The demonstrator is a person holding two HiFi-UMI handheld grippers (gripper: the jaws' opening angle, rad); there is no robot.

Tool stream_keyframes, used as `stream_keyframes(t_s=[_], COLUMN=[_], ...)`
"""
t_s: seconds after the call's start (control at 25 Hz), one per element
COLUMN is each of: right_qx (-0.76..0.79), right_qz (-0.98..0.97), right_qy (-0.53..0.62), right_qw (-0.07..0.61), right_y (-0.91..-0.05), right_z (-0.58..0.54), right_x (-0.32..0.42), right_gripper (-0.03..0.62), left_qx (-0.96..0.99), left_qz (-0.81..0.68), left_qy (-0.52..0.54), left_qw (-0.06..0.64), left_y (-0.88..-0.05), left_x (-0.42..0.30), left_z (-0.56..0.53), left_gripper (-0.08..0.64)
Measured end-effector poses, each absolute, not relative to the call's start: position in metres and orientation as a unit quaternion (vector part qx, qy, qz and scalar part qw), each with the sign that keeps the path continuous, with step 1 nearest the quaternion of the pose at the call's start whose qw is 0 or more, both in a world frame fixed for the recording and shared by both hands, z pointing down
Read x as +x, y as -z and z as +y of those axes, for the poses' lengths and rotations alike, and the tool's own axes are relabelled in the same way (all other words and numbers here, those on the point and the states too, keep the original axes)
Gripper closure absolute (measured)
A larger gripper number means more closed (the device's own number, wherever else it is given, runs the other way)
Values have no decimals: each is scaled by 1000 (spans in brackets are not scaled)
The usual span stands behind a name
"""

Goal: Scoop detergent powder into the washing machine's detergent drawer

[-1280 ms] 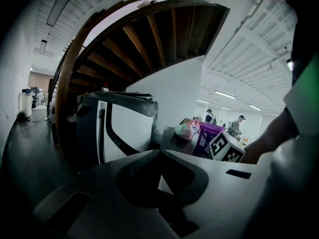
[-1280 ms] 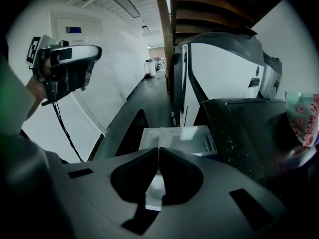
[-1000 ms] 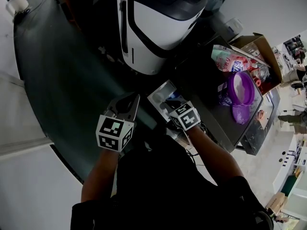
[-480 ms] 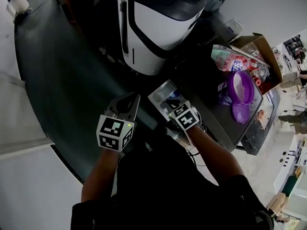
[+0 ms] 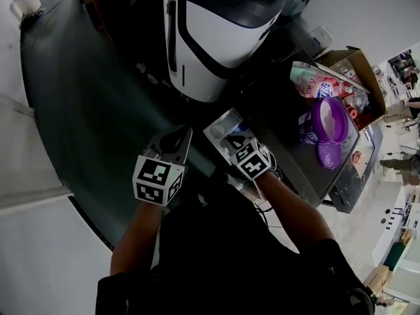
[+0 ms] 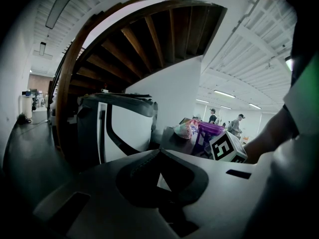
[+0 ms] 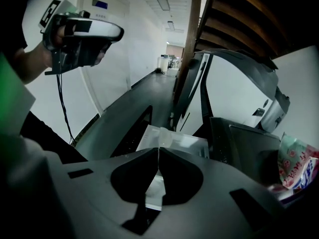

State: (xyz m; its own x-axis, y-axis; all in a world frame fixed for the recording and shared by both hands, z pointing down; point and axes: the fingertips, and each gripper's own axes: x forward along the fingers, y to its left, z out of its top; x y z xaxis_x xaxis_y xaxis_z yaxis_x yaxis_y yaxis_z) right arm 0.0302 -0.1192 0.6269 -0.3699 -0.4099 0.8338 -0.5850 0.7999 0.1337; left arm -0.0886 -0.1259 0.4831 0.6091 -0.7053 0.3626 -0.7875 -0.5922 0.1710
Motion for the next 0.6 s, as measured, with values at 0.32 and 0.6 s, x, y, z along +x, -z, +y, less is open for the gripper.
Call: stream_keyframes(t_s=[0.32,0.6], right_qx=[291,285], right_qz=[-822,-822], right_qy=[-62,-47], right_qw=[486,491], right_y=[-626,-625], right_z=[-118,-116], right_x=[30,32], right_gripper=[572,572], left_qx=[881,881], left_qz=[-425,-426], left_qy=[-130,-129], left_qw=[159,161], left_y=[-485,-486], left_x=[-92,-93], left_z=[-125,-124], left_gripper=[554,554])
